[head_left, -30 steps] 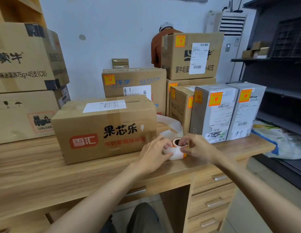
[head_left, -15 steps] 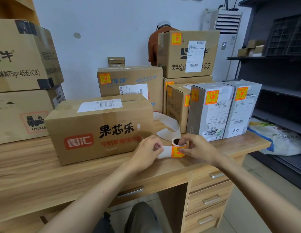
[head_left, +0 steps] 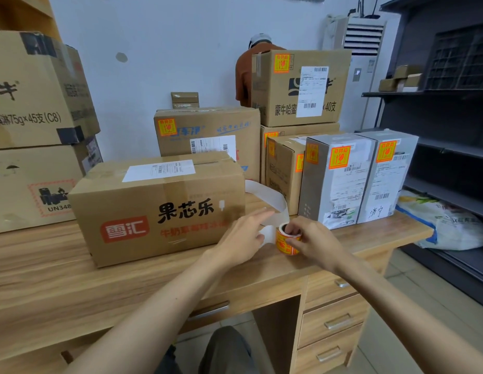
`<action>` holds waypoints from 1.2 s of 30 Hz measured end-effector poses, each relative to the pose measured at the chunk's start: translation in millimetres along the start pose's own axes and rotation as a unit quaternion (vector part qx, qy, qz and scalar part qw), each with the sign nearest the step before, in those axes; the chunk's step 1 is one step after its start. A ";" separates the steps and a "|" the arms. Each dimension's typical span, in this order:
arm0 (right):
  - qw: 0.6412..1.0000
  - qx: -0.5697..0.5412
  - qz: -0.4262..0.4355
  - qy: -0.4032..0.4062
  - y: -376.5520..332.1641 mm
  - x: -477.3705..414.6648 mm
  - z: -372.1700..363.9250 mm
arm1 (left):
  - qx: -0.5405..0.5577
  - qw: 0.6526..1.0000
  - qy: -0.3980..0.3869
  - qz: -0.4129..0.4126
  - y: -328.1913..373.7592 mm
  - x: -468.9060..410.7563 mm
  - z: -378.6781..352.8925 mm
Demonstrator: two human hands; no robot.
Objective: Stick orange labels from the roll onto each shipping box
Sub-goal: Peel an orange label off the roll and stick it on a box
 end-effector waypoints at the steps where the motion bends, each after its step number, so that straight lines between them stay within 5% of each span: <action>1: 1.000 -0.002 0.001 0.001 -0.8 0.6 0.4 | 0.038 0.999 -0.016 -0.001 1.0 -2.5 -2.9; 4: 1.000 -0.007 0.003 0.008 -3.5 2.7 1.9 | 0.116 0.993 -0.024 0.023 1.0 -7.5 -13.2; 13: 0.999 0.008 0.003 0.035 -7.5 3.0 -2.7 | 0.042 0.999 0.008 -0.006 -11.9 -3.0 -8.0; 22: 0.986 0.109 0.037 0.123 -29.3 27.8 -8.6 | 0.112 0.994 -0.012 -0.010 -21.6 1.7 -4.9; 36: 0.995 0.036 -0.039 0.087 -41.9 25.6 -32.8 | 0.171 0.985 -0.004 0.018 -17.5 11.6 -2.2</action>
Point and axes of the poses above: each hand's wrist, its own x-axis away from the middle knuckle, its own z-axis out of the back of the hand, y = z × x, the point moved 1 cm from there along -x, towards the middle knuckle, and after that the axes turned 4 degrees about -y, right-handed, at the moved point
